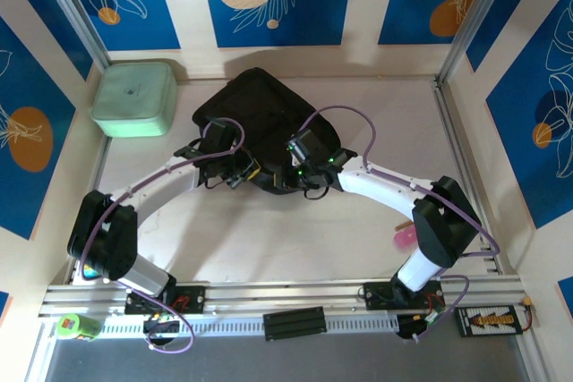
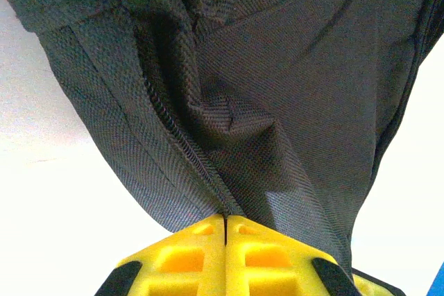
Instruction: Pack books, pencil case, and school supplies into a backpack
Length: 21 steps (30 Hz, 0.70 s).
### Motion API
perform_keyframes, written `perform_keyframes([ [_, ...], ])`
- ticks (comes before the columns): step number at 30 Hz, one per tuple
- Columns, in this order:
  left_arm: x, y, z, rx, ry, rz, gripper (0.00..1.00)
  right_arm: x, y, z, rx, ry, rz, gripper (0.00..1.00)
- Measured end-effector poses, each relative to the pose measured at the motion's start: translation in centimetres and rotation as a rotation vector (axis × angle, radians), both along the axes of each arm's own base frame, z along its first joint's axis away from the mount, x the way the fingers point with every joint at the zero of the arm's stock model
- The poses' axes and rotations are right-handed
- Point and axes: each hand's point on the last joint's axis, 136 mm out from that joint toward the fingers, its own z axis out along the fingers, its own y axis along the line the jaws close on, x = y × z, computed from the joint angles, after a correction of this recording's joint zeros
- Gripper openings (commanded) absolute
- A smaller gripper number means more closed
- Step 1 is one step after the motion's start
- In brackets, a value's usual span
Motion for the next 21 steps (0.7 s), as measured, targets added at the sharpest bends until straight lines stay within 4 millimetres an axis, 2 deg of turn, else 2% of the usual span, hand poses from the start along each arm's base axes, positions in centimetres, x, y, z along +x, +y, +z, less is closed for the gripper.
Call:
perform_keyframes([
  [8, 0.0, 0.0, -0.1, 0.001, 0.001, 0.000, 0.00, 0.1, -0.6, -0.2, -0.022, 0.004, -0.046, 0.01],
  [21, 0.1, -0.3, 0.2, -0.017, -0.005, -0.010, 0.00, -0.9, -1.3, 2.9, -0.044, -0.073, -0.033, 0.00],
])
